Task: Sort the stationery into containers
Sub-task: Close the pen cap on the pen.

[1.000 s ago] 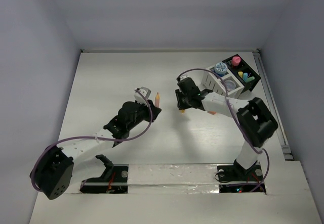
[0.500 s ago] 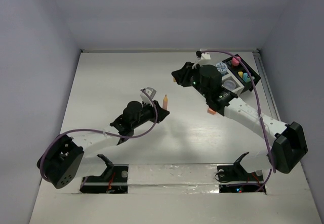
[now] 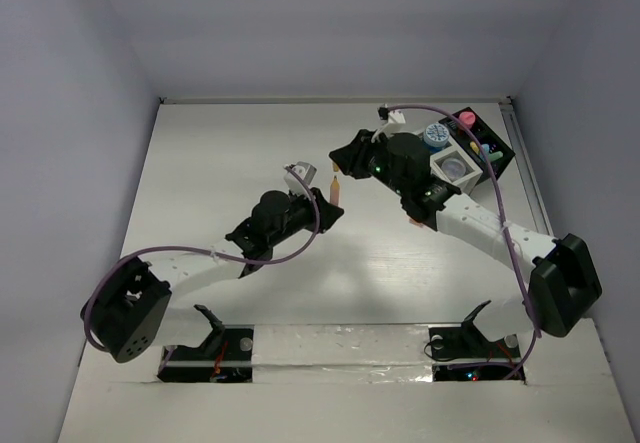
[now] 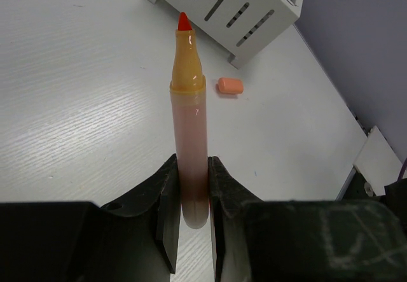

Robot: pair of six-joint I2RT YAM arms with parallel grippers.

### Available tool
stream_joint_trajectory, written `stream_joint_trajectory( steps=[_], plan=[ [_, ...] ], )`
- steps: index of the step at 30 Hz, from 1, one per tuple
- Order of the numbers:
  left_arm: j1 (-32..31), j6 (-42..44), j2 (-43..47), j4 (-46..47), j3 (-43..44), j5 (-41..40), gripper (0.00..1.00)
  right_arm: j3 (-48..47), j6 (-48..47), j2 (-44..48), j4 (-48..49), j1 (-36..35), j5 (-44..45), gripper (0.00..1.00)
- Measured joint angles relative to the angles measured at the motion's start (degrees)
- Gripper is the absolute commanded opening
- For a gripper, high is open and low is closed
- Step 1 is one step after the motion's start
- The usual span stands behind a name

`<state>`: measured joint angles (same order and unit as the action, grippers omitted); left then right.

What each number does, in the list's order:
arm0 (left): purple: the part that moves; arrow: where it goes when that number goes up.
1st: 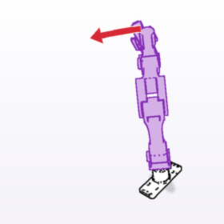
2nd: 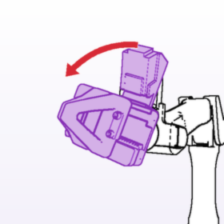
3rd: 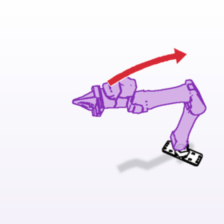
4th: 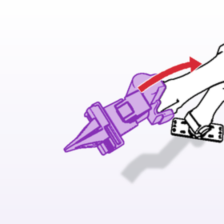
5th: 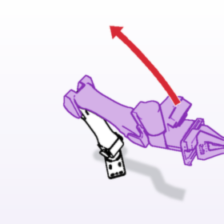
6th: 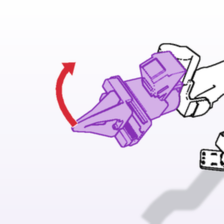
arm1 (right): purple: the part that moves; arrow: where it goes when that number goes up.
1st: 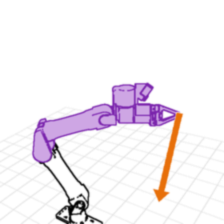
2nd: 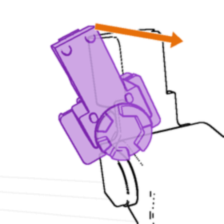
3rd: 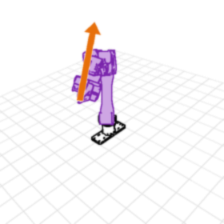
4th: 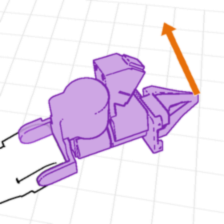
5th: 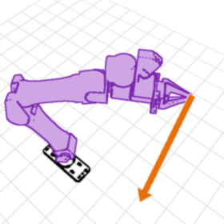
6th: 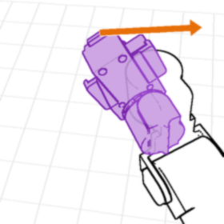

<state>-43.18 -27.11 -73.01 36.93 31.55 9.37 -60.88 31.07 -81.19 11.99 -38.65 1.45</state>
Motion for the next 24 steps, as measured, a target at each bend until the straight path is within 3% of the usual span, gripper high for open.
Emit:
stream_joint_trajectory(
  steps=[24],
  plan=[
    [-0.37, 0.02, -1.62, -1.84, 3.26, -1.22, 0.0, -0.02, 0.02, -0.24, 0.59, -0.85, -0.37, 0.01]
  ],
)
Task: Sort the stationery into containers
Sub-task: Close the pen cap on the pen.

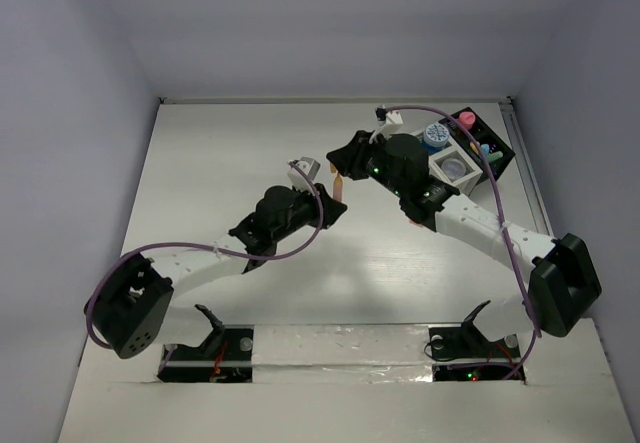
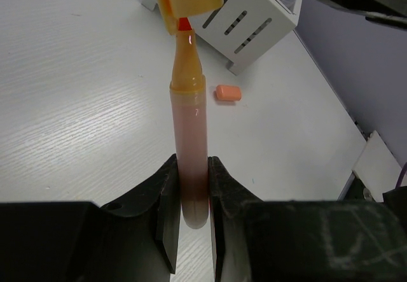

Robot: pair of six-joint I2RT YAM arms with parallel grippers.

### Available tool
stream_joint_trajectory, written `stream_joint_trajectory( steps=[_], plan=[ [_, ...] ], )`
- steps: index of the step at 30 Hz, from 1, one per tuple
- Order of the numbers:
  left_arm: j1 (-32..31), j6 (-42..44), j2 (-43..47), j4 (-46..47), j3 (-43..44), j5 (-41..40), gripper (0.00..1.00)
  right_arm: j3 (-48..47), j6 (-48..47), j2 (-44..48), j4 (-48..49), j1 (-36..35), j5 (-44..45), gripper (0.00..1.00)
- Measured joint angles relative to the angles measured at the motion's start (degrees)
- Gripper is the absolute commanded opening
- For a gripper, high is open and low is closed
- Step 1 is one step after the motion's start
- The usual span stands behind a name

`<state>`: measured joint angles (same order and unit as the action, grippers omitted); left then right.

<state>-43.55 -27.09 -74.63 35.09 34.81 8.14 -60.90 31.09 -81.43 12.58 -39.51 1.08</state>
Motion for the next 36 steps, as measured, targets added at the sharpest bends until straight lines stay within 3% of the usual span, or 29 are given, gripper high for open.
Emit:
stream_joint_trajectory(
  steps=[36],
  plan=[
    [-0.76, -0.24, 3.08, -1.42, 0.07, -4.0, 0.0, 2.82, 0.59, -0.02, 3.48, 0.0, 0.98, 0.01]
  ],
)
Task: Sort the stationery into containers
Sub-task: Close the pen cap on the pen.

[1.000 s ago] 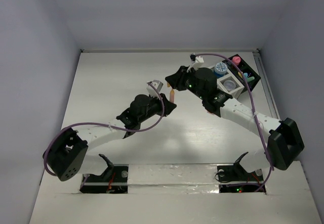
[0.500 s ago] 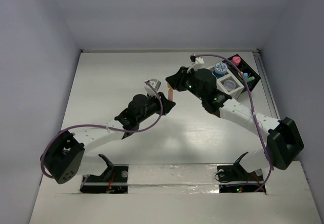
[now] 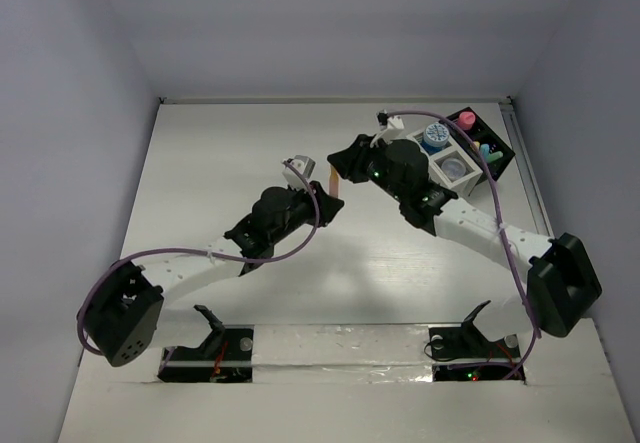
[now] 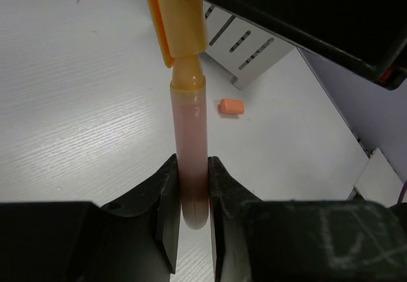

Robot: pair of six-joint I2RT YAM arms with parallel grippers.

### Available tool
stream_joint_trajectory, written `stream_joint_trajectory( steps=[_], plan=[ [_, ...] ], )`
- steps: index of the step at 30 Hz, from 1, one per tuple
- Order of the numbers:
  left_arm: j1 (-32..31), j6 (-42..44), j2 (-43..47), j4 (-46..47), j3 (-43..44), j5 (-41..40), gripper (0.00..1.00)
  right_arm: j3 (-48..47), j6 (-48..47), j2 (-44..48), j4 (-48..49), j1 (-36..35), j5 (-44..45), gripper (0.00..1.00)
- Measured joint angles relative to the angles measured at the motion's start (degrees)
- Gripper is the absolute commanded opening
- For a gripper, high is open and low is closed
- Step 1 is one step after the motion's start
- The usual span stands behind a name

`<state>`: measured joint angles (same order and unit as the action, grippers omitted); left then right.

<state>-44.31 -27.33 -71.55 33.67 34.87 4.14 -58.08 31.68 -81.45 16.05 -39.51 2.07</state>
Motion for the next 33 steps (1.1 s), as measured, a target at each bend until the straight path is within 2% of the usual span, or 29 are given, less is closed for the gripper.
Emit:
stream_joint_trajectory(
  steps=[21, 33],
  plan=[
    [-0.68, -2.14, -0.59, 1.95, 2.1, 0.46, 0.0, 7.06, 2.01, 4.94, 10.32, -1.4, -0.39, 0.0],
    [-1.53, 0.83, 4.66, -1.64, 2.12, 1.27, 0.0, 6.91, 0.0, 9.6, 6.73, -1.4, -5.7, 0.0]
  ],
)
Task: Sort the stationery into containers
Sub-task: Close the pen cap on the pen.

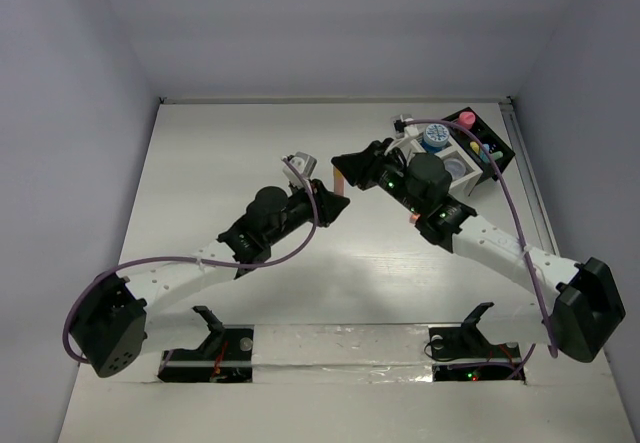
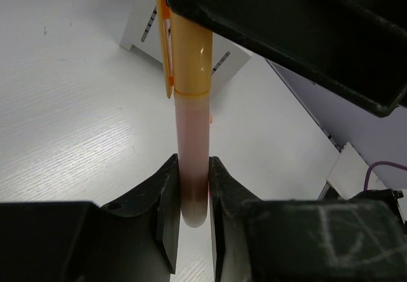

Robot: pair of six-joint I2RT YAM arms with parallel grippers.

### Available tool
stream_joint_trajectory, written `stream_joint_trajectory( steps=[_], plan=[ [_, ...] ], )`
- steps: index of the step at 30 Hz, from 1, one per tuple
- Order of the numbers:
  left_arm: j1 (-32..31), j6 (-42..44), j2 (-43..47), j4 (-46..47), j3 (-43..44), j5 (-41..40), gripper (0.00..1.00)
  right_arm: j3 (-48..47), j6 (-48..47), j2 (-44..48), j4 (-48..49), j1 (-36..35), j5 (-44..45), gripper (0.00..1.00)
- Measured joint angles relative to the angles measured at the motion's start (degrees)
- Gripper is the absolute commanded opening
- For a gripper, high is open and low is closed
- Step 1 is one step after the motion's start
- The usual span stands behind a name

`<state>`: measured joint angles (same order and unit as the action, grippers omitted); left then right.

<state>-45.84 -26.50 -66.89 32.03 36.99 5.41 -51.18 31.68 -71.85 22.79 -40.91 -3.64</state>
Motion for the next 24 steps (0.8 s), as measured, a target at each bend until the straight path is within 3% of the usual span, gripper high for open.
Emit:
stream_joint_trajectory(
  steps=[14, 24],
  plan=[
    [-1.33, 2.1, 0.0, -2.69, 0.31, -2.36, 0.0, -2.99, -2.01, 0.26, -8.63, -0.02, -0.44, 0.0],
    [-2.14, 5.73, -0.31, -12.41, 3.15, -1.49, 0.0, 7.23, 1.22, 2.78, 1.57, 0.07, -0.44, 0.0]
  ],
)
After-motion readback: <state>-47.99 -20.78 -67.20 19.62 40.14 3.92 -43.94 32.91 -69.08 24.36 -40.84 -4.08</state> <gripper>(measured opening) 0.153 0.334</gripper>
